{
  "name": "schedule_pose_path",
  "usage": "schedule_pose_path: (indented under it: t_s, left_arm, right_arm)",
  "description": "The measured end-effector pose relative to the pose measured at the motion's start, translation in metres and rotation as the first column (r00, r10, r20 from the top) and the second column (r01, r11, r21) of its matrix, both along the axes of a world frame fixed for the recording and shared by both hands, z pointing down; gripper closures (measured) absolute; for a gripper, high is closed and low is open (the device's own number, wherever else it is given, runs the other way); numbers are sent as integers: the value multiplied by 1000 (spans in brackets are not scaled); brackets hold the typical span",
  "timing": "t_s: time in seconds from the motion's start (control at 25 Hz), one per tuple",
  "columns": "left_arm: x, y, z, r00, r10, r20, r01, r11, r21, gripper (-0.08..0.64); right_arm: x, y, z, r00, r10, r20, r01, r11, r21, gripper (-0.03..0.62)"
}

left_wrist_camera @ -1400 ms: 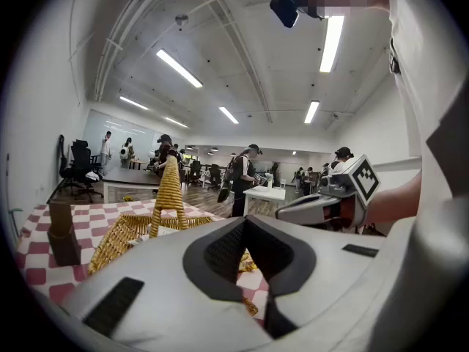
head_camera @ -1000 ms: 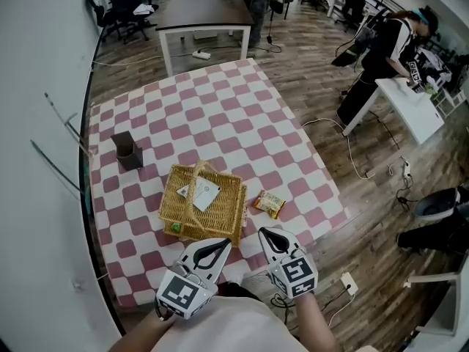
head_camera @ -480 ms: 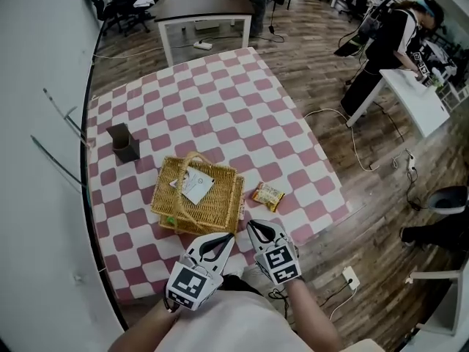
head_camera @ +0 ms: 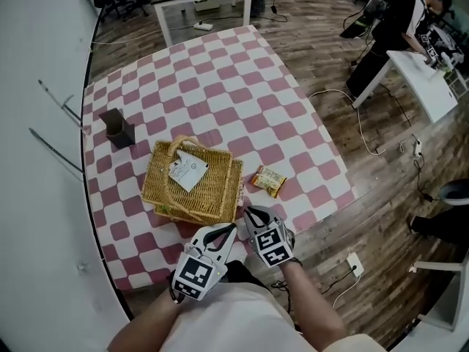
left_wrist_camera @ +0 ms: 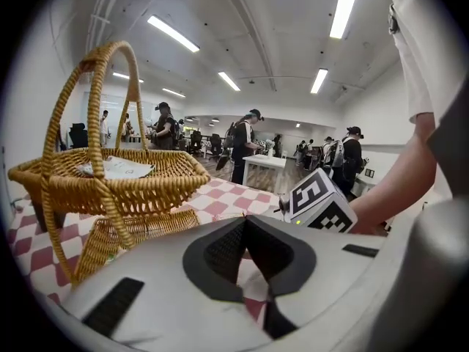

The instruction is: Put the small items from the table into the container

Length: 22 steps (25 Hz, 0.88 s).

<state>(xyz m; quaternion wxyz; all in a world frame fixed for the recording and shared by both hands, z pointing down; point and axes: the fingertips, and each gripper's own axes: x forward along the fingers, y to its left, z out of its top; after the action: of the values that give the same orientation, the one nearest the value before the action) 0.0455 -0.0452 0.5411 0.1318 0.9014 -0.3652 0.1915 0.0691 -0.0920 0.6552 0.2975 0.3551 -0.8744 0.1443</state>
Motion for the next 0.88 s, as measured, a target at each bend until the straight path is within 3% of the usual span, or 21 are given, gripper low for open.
schedule_pose_path:
  t_s: [0.44,0.88]
  left_arm:
    - [-3,-1,13,999,-15,41,17,999,-37,569]
    - [-5,-3,15,998,-5,66,8,999,-50,569]
  right_arm:
    - [-6,-7,28,998,-46,-51,46,999,-7,417]
    - [-17,-14,38,993,-87,-79,87,996,-5,387]
